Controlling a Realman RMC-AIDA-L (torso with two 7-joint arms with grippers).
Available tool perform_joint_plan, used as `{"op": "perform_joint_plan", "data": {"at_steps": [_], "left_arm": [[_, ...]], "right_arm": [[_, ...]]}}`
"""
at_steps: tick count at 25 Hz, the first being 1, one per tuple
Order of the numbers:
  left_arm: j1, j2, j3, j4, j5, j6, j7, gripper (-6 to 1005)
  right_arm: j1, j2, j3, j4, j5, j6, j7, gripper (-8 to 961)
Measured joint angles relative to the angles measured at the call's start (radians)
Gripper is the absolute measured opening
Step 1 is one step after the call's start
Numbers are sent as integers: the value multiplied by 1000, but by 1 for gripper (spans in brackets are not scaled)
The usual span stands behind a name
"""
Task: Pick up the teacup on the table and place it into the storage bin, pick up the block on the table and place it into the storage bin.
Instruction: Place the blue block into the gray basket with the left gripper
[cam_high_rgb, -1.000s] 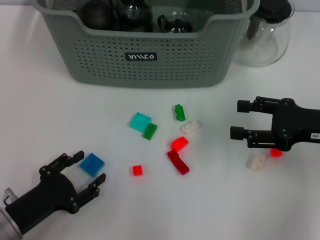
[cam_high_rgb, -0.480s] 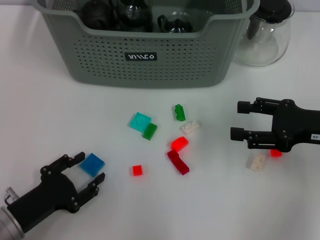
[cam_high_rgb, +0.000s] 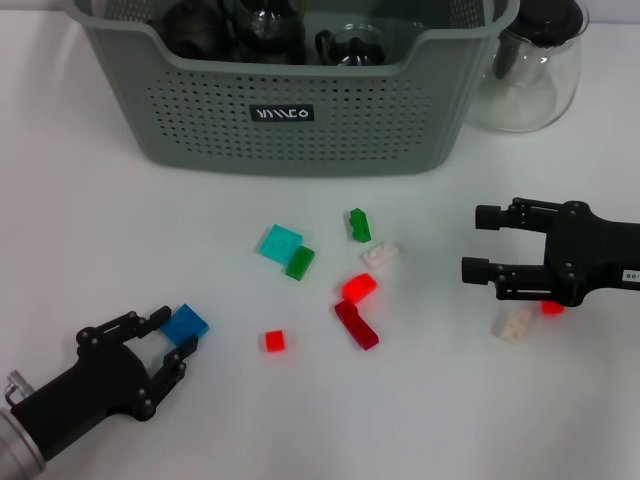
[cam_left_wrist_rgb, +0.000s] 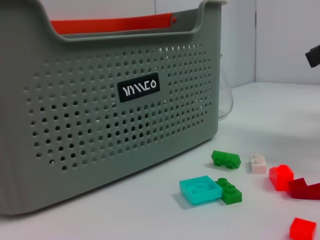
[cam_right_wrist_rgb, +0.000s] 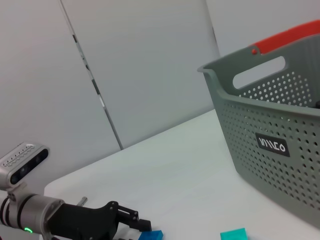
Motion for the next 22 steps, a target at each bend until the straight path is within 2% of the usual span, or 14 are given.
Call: {"op": "perform_joint_plan", "data": {"at_steps": [4,10,12,16,22], "left_arm": [[-1,2,0,15,1,46,-62,395],[-43,18,-17,135,-2,312,-356,402],[-96,35,-24,159,-2,393,-485,405],[-230,84,-37,163,-35,489,-719,410],[-458,139,-42,225,-178,521,-1060,417]], "right_arm": [[1,-1,0,0,-1,0,1,833],[1,-2,1,0,-1,0,-3,833],[1,1,2,1,-1,0,-7,833],[2,1,2,1,-1,-1,-8,834],[8,4,2,1,-1,2,-9,832]]}}
